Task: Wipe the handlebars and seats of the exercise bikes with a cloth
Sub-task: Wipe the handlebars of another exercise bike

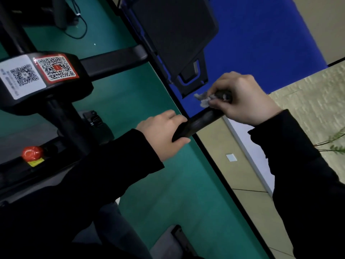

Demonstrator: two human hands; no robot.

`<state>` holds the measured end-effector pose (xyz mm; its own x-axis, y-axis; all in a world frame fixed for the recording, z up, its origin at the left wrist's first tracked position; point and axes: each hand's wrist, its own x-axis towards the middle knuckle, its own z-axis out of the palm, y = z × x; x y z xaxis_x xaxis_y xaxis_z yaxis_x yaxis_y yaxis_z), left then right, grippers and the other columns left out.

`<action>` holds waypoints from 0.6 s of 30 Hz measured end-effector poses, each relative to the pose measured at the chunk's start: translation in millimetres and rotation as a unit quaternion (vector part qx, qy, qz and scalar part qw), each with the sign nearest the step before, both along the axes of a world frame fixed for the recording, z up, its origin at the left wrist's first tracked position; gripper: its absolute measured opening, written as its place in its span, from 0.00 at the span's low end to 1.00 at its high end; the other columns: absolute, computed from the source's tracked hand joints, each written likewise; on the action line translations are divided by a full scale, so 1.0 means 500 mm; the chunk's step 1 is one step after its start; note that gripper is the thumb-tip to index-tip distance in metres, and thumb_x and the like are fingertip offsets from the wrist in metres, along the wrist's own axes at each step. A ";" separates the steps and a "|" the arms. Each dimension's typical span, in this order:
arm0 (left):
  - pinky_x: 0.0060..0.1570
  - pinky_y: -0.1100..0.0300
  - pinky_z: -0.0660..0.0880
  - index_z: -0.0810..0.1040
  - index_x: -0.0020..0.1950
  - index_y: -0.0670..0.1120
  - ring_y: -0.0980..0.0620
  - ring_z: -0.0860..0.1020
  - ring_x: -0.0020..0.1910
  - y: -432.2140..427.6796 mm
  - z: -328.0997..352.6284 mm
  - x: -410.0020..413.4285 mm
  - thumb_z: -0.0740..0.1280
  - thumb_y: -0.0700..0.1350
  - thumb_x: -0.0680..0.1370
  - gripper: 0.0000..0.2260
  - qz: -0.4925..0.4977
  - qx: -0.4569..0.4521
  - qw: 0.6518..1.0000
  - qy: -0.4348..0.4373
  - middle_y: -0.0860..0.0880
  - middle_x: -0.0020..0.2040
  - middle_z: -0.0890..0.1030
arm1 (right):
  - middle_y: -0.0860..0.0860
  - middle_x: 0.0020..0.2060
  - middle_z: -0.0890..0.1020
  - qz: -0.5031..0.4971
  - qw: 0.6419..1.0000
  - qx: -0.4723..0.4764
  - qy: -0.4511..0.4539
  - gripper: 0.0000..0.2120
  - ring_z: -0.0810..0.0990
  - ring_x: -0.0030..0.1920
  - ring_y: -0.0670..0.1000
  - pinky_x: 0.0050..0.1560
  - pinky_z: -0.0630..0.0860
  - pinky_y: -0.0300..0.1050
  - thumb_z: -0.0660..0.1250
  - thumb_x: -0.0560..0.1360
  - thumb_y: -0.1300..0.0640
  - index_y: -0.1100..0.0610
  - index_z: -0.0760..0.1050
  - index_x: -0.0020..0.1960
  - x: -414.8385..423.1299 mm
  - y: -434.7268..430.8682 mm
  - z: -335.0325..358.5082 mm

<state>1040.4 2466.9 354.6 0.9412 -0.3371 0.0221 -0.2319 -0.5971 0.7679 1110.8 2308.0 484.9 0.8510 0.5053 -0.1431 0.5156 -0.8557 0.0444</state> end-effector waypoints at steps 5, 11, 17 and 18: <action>0.53 0.48 0.74 0.71 0.65 0.54 0.45 0.76 0.56 -0.001 0.001 -0.001 0.64 0.59 0.74 0.21 0.001 -0.004 1.000 -0.001 0.52 0.56 0.74 | 0.45 0.33 0.81 -0.042 0.989 -0.016 0.139 0.05 0.77 0.33 0.37 0.35 0.69 0.26 0.73 0.71 0.60 0.54 0.82 0.46 0.026 0.018 0.015; 0.52 0.51 0.75 0.71 0.65 0.56 0.47 0.76 0.55 -0.001 0.000 -0.002 0.64 0.60 0.74 0.21 0.006 0.000 1.000 -0.002 0.54 0.55 0.74 | 0.45 0.28 0.80 -0.085 0.977 -0.044 0.191 0.04 0.76 0.25 0.39 0.27 0.71 0.28 0.72 0.72 0.60 0.51 0.82 0.42 0.073 0.012 0.049; 0.51 0.52 0.75 0.71 0.65 0.56 0.48 0.77 0.54 -0.002 0.003 -0.005 0.63 0.59 0.74 0.21 0.008 0.005 1.000 -0.006 0.54 0.56 0.74 | 0.48 0.28 0.79 -0.093 0.976 0.038 0.196 0.05 0.74 0.23 0.42 0.26 0.70 0.31 0.72 0.72 0.61 0.52 0.81 0.42 0.054 -0.022 0.059; 0.51 0.53 0.75 0.70 0.65 0.56 0.48 0.77 0.54 -0.002 0.004 -0.007 0.63 0.59 0.74 0.21 0.011 0.010 1.000 -0.007 0.54 0.56 0.74 | 0.47 0.29 0.79 -0.080 0.977 0.039 0.192 0.05 0.74 0.23 0.41 0.26 0.69 0.30 0.73 0.71 0.62 0.53 0.81 0.42 0.048 -0.022 0.052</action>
